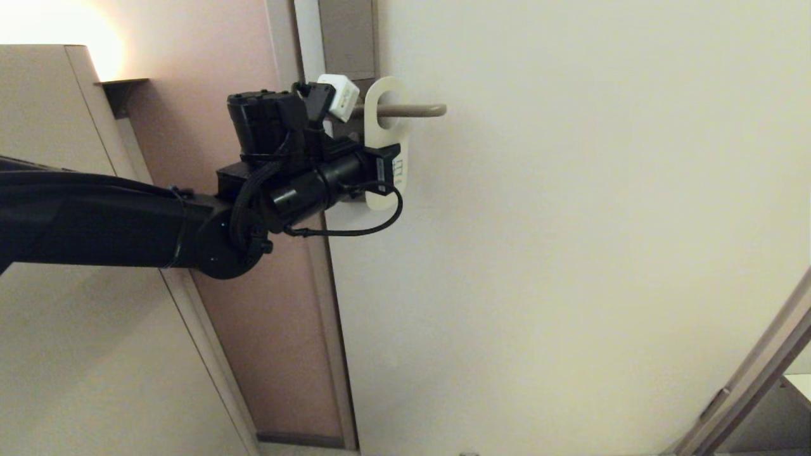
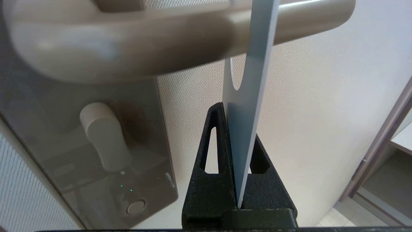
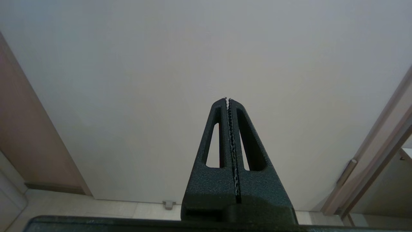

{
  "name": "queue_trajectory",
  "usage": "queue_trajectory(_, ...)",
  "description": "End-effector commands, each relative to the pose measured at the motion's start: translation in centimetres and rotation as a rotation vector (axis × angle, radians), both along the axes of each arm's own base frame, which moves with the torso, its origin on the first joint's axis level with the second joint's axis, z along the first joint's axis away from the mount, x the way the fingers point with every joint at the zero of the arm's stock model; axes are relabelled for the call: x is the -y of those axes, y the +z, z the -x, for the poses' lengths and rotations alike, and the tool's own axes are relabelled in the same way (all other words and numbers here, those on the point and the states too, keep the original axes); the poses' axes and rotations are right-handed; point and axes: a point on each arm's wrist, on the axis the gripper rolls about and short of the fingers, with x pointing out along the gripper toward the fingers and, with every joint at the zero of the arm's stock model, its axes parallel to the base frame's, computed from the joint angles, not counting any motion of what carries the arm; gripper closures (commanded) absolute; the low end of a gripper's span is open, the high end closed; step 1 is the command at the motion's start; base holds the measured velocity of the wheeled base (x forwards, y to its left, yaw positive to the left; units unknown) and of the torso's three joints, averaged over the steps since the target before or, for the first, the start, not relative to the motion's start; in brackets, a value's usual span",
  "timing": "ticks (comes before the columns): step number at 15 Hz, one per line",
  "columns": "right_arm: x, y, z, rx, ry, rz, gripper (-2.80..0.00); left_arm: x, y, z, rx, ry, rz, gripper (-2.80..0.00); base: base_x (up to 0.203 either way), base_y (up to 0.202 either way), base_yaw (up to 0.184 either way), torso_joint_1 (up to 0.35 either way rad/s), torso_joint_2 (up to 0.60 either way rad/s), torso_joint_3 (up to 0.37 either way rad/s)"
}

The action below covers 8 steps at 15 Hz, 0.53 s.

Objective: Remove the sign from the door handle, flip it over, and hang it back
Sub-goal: Take down the sign

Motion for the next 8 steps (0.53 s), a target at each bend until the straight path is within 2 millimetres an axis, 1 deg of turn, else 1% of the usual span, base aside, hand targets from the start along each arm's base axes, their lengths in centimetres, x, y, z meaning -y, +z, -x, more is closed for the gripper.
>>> queue_trajectory(1, 0.0, 0.0, 0.0, -0.001, 0.0, 0.0, 0.0, 0.4, -0.4, -0.4, -0.003, -0.003, -0.002, 0.0, 0.0, 0.0, 0.0, 0.0, 0.0, 0.0)
queue_trajectory(6, 0.0, 0.0, 0.0, -0.001, 0.0, 0.0, 0.0, 1.9, -1.0, -2.1, 0.01, -0.001, 0.007, 0.0, 0.0, 0.0, 0.0, 0.0, 0.0, 0.0)
queue_trajectory(8, 0.0, 0.0, 0.0, -0.001, 0.0, 0.0, 0.0, 2.4, -1.2, -2.3, 0.01, -0.003, 0.007, 0.0, 0.0, 0.0, 0.0, 0.0, 0.0, 0.0)
